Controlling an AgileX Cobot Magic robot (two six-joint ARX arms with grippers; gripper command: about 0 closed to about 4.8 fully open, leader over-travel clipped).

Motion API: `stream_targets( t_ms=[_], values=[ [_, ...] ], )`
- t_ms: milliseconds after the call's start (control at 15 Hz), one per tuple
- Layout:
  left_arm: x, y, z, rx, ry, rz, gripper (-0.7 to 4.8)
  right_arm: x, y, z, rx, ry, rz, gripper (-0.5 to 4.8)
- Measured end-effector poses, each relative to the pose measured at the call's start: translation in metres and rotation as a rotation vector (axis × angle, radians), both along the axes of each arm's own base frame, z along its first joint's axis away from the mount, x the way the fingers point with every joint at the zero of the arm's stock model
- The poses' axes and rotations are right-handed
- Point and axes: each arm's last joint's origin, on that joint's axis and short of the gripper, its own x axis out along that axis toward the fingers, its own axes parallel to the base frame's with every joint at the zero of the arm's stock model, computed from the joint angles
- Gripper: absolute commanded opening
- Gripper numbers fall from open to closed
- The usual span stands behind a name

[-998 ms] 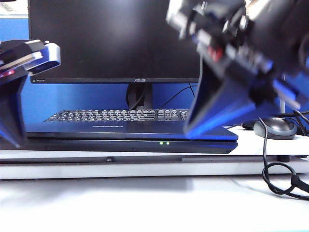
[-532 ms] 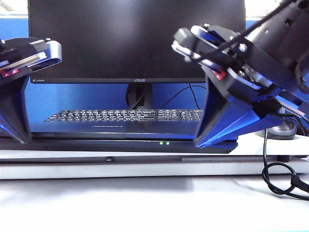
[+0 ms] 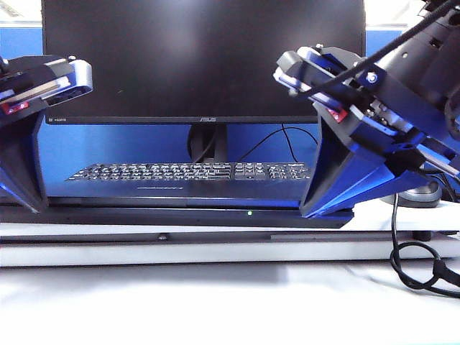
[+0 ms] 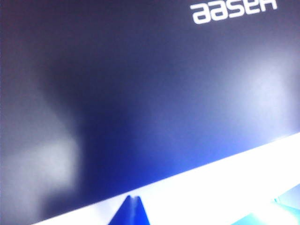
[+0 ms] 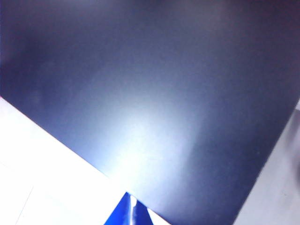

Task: Open the lid of the black laptop.

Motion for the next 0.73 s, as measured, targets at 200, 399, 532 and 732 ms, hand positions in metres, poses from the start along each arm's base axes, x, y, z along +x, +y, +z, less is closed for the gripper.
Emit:
stream_targets(
  t_ms=[200, 399, 532, 732],
  values=[
    [0.0001, -0.0001, 0.0001, -0.001, -0.001, 0.0, -0.04, 0.0001, 0.0003, 0.0003, 0.006, -0.001, 0.004, 0.21],
    [0.0008, 0.0, 0.0004, 0.006, -0.014, 0.008, -0.04, 0.0004, 0.0011, 0.001, 0.019, -0.003, 0.011, 0.21],
    [0.0014, 0.0002, 0.0006, 0.014, -0.024, 0.016, -0.04, 0.0004, 0.0011, 0.0011, 0.02, -0.004, 0.011, 0.21],
    [0.0011, 0.0007, 0.0003, 0.027, -0.024, 0.022, -0.04, 0.0005, 0.0013, 0.0013, 0.023, -0.004, 0.013, 0.21]
  ],
)
